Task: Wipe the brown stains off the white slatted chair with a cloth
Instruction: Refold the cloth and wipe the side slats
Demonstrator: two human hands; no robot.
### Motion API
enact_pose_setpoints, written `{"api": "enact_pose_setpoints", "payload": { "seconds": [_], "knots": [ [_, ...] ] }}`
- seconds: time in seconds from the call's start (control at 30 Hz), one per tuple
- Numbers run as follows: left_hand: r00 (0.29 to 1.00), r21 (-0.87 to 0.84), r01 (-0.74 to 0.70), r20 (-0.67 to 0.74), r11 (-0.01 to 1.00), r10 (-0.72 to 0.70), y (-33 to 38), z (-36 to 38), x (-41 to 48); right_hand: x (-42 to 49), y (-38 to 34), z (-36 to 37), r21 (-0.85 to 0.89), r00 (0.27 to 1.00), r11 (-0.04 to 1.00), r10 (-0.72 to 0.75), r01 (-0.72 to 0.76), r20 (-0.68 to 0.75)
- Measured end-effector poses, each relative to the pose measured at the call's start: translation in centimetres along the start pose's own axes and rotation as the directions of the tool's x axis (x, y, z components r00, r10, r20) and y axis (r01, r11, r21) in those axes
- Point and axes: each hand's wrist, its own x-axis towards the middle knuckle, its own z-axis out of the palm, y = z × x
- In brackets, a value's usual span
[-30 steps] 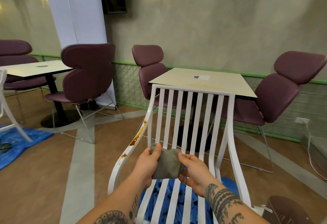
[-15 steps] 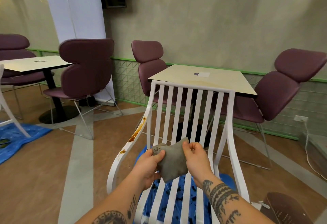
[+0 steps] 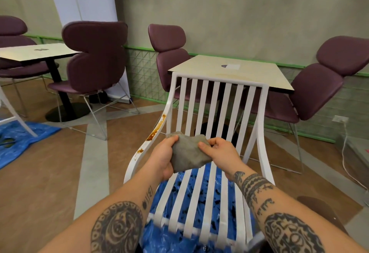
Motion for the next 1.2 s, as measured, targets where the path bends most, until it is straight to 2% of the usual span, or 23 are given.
{"api": "enact_pose_setpoints", "payload": {
  "seconds": [0.1, 0.17, 0.23, 0.27, 0.33, 0.43, 0.47, 0.53, 0.6, 0.63, 0.7, 0.77, 0.8, 0.87, 0.93, 0.97, 1.03, 1.1, 1.2],
  "knots": [
    [1.000, 0.002, 0.006, 0.015, 1.000, -0.006, -0.2, -0.3, -0.1, -0.3, 0.4, 0.4, -0.018, 0.982, 0.983, 0.182, -0.182, 0.049],
    [1.000, 0.027, 0.018, 0.014, 0.999, -0.019, -0.7, -0.9, 0.1, -0.6, 1.0, 0.5, 0.033, 0.905, 0.920, 0.379, -0.392, 0.193],
    [0.999, 0.065, 0.034, 0.017, 0.997, -0.036, -1.4, -1.5, 0.5, -0.7, 2.1, 0.6, 0.121, 0.832, 0.853, 0.449, -0.508, 0.325],
    [0.999, 0.096, 0.038, 0.015, 0.995, -0.040, -1.8, -1.9, 0.7, -0.8, 2.7, 0.8, 0.162, 0.823, 0.836, 0.449, -0.524, 0.347],
    [0.999, 0.181, 0.047, -0.014, 0.982, -0.045, -2.8, -2.8, 1.3, -0.6, 4.3, 1.2, 0.239, 0.830, 0.806, 0.470, -0.542, 0.300],
    [0.990, 0.274, 0.079, -0.135, 0.958, -0.043, -4.4, -4.0, 2.3, -0.2, 5.7, 2.1, 0.340, 0.820, 0.746, 0.529, -0.572, 0.217],
    [0.980, 0.312, 0.068, -0.199, 0.947, -0.005, -5.0, -4.2, 2.7, 0.0, 5.9, 2.4, 0.376, 0.814, 0.724, 0.545, -0.578, 0.200],
    [0.940, 0.443, -0.011, -0.301, 0.896, 0.160, -5.8, -4.4, 2.9, 0.2, 6.2, 2.9, 0.449, 0.812, 0.691, 0.561, -0.566, 0.161],
    [0.920, 0.534, -0.084, -0.282, 0.841, 0.271, -6.2, -4.3, 3.3, 1.0, 6.7, 3.6, 0.516, 0.816, 0.664, 0.563, -0.542, 0.132],
    [0.940, 0.553, -0.104, -0.218, 0.827, 0.263, -6.4, -4.1, 3.2, 1.2, 7.0, 3.9, 0.540, 0.822, 0.655, 0.555, -0.528, 0.131],
    [0.988, 0.522, -0.063, -0.087, 0.850, 0.126, -6.7, -3.6, 3.7, 2.0, 7.5, 4.6, 0.568, 0.820, 0.627, 0.548, -0.533, 0.163],
    [1.000, 0.419, 0.007, 0.007, 0.908, -0.011, -7.1, -3.4, 4.6, 2.9, 7.9, 5.1, 0.592, 0.814, 0.595, 0.546, -0.544, 0.200],
    [0.999, 0.373, 0.012, 0.026, 0.928, -0.023, -7.3, -3.4, 5.2, 3.4, 8.0, 5.4, 0.596, 0.812, 0.584, 0.539, -0.551, 0.223],
    [0.999, 0.361, -0.040, 0.019, 0.932, 0.035, -7.8, -3.4, 6.5, 4.7, 9.0, 6.1, 0.549, 0.842, 0.655, 0.502, -0.520, 0.198],
    [0.994, 0.364, -0.082, -0.039, 0.928, 0.103, -8.0, -3.6, 7.9, 6.3, 10.2, 6.8, 0.434, 0.897, 0.793, 0.434, -0.427, 0.090],
    [0.992, 0.342, -0.081, -0.064, 0.936, 0.109, -8.0, -3.7, 8.5, 7.1, 10.9, 7.0, 0.381, 0.917, 0.841, 0.397, -0.384, 0.047],
    [0.996, 0.231, -0.051, -0.056, 0.972, 0.066, -7.7, -3.9, 9.8, 8.7, 11.9, 7.3, 0.347, 0.934, 0.873, 0.356, -0.343, 0.028],
    [0.998, 0.062, 0.041, -0.040, 0.997, -0.039, -7.1, -4.0, 11.0, 10.2, 12.4, 7.6, 0.370, 0.928, 0.853, 0.357, -0.369, 0.105],
    [0.976, -0.195, 0.208, -0.027, 0.958, -0.218, -7.0, -4.7, 14.0, 13.2, 13.8, 8.5, 0.382, 0.873, 0.787, 0.407, -0.485, 0.269]
  ]
}}
